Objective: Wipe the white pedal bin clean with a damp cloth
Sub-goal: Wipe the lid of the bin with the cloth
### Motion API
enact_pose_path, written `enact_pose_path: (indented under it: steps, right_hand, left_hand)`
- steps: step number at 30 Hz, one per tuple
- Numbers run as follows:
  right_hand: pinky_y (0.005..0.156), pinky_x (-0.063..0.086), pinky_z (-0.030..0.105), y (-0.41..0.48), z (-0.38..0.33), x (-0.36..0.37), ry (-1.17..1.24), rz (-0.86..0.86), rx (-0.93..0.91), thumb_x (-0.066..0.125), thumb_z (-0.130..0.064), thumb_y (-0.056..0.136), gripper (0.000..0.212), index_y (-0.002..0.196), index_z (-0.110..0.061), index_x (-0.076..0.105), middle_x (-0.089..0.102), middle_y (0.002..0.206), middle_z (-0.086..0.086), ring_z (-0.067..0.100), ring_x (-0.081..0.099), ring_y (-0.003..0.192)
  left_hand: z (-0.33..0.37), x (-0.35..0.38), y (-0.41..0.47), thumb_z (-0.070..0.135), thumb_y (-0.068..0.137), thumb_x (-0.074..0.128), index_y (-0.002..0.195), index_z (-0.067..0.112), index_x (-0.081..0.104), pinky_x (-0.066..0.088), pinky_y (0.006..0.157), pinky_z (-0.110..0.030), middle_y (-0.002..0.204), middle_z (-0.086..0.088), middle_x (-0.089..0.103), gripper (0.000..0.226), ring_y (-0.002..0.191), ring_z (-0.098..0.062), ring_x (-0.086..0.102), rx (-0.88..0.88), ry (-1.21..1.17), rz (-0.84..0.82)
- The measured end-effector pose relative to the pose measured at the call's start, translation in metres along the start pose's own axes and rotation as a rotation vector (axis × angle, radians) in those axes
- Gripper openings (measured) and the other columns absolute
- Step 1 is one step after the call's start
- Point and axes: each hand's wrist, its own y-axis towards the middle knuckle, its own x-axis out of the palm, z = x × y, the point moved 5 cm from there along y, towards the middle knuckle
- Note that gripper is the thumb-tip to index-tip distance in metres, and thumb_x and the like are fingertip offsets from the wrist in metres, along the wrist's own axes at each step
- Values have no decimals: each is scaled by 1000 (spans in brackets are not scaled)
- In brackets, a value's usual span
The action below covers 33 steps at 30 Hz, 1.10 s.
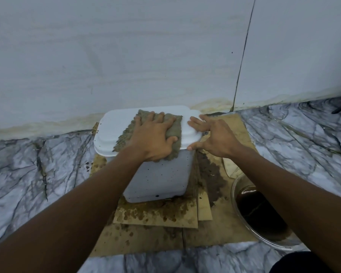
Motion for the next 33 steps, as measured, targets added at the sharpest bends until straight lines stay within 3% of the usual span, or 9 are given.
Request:
enact_pose_path:
  steps: [5,12,18,21,28,33]
  right_hand:
    - [121,29,45,0,9,1,56,14,-7,88,-42,69,89,147,-26,49,42,155,-7,13,26,150]
    - [124,17,37,-1,2,-1,85,23,-4,86,-42,72,83,145,-29,49,40,156,-10,8,25,150]
    - [125,18,37,-1,-1,-2,93,25,-10,86,-43,70,84,145,-29,50,41,156,-9,9,26,150]
    - [125,18,39,-2,1,-3,89,30,9,87,-43,70,84,145,-29,50,41,156,-10,9,25,150]
    - [124,19,40,-1,3,0,24,23,2,84,-45,74,89,150,-25,43,36,160,-7,13,22,152]
    - [124,20,47,-2,2,1,13,48,-30,83,-48,75,83,148,-28,47,39,158,-8,13,25,151]
  left_hand:
    - [29,7,12,53,98,38,161,29,14,3,120,-67,168,-9,15,71,154,-36,8,21,25,-4]
    - [-20,-1,-17,51,91,25,160,37,13,6,124,-57,168,-1,15,71,155,-27,10,38,-15,3]
    - [-68,-3,-33,74,84,27,157,41,22,10,125,-53,166,3,24,81,154,-24,17,-66,-69,58]
    - [-55,-1,-29,72,86,25,159,38,20,8,124,-56,167,1,22,80,154,-26,15,-81,-14,74]
    - [12,15,-14,67,98,20,160,35,7,11,123,-56,168,-2,19,71,154,-28,16,136,150,122]
    - [-22,14,-31,67,99,25,160,33,13,12,125,-49,166,-2,24,71,153,-25,20,175,150,163]
